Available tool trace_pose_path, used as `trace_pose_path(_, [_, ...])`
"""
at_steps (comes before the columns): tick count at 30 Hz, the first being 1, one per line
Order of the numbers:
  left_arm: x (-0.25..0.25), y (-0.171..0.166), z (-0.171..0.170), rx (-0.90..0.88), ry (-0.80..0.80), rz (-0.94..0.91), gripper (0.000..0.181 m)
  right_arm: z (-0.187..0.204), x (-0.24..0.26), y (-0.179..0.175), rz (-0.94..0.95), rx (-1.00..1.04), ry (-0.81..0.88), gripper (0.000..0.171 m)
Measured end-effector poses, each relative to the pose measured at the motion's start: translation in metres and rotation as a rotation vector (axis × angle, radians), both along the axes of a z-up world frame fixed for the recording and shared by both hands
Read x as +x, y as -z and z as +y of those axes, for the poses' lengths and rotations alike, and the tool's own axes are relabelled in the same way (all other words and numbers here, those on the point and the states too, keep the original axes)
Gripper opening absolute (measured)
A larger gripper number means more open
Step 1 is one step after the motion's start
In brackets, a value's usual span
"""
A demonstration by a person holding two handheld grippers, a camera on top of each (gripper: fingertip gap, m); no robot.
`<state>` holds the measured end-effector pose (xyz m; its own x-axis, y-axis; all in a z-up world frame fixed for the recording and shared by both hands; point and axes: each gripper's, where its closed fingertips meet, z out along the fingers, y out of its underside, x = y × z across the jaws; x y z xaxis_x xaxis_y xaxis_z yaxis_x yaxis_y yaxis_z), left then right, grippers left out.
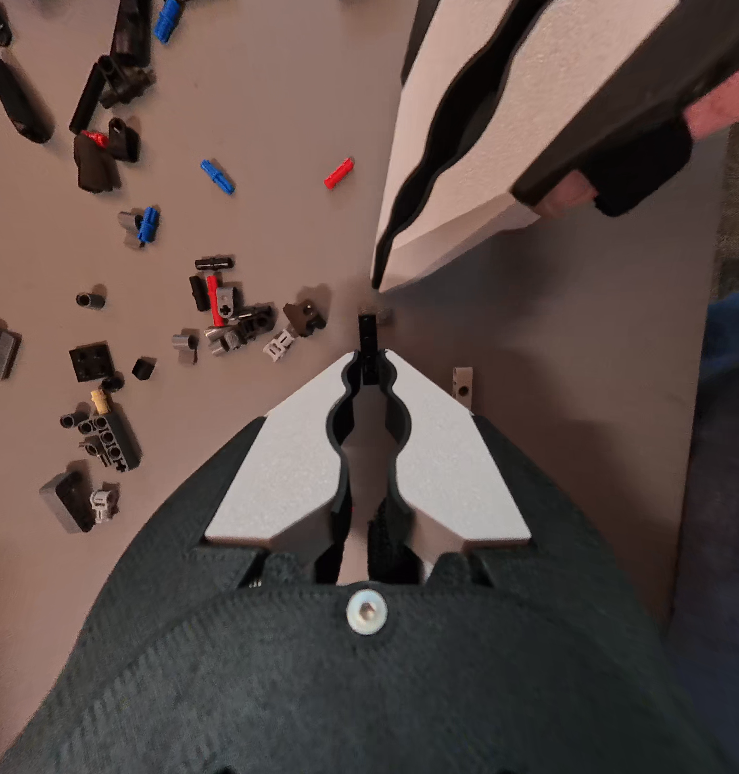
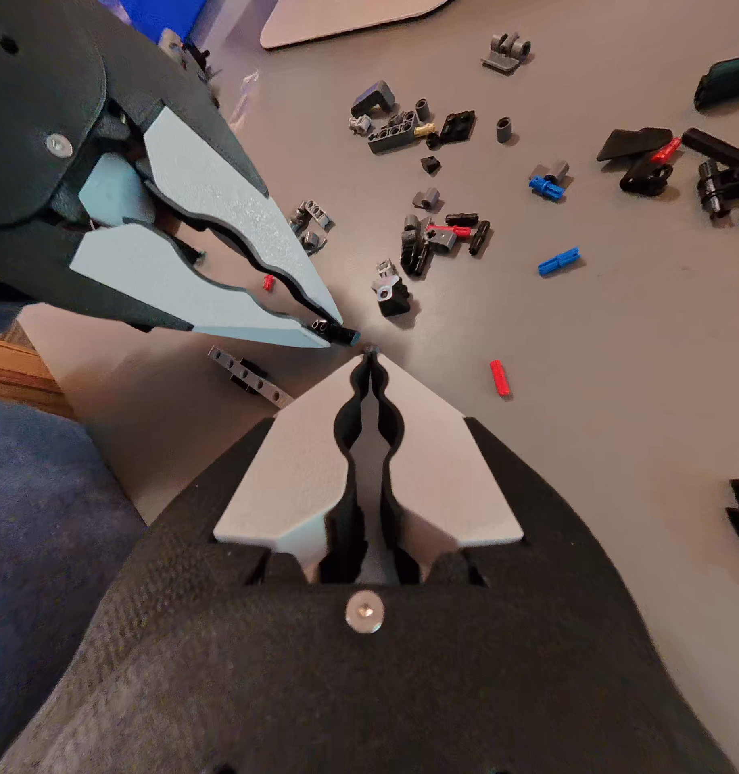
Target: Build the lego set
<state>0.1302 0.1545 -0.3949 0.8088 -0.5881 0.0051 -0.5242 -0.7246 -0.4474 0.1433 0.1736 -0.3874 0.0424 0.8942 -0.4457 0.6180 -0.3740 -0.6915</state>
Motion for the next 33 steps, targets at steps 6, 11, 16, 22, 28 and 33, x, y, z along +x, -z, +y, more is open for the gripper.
trace_pose_path(6, [-0.001, 0.004, 0.002, -0.018, 0.030, 0.053, 0.006, -0.001, -0.003, 0.005, -0.041, -0.076, -0.080, 0.000])
trace_pose_path(11, [0.000, 0.005, 0.002, -0.031, 0.036, 0.061, 0.006, -0.003, -0.006, 0.003, -0.037, -0.143, -0.110, 0.000])
trace_pose_path(16, [-0.001, 0.008, 0.002, -0.048, 0.054, 0.098, 0.006, -0.004, -0.008, 0.004, -0.050, -0.169, -0.122, 0.000])
trace_pose_path(22, [-0.001, 0.008, 0.004, -0.058, 0.075, 0.107, 0.006, -0.004, -0.010, 0.005, -0.058, -0.182, -0.126, 0.000])
trace_pose_path(28, [-0.001, 0.009, 0.004, -0.073, 0.097, 0.114, 0.006, -0.004, -0.010, 0.006, -0.070, -0.197, -0.130, 0.000])
trace_pose_path(33, [-0.002, 0.009, 0.004, -0.097, 0.150, 0.136, 0.006, -0.004, -0.010, 0.006, -0.073, -0.202, -0.140, 0.000])
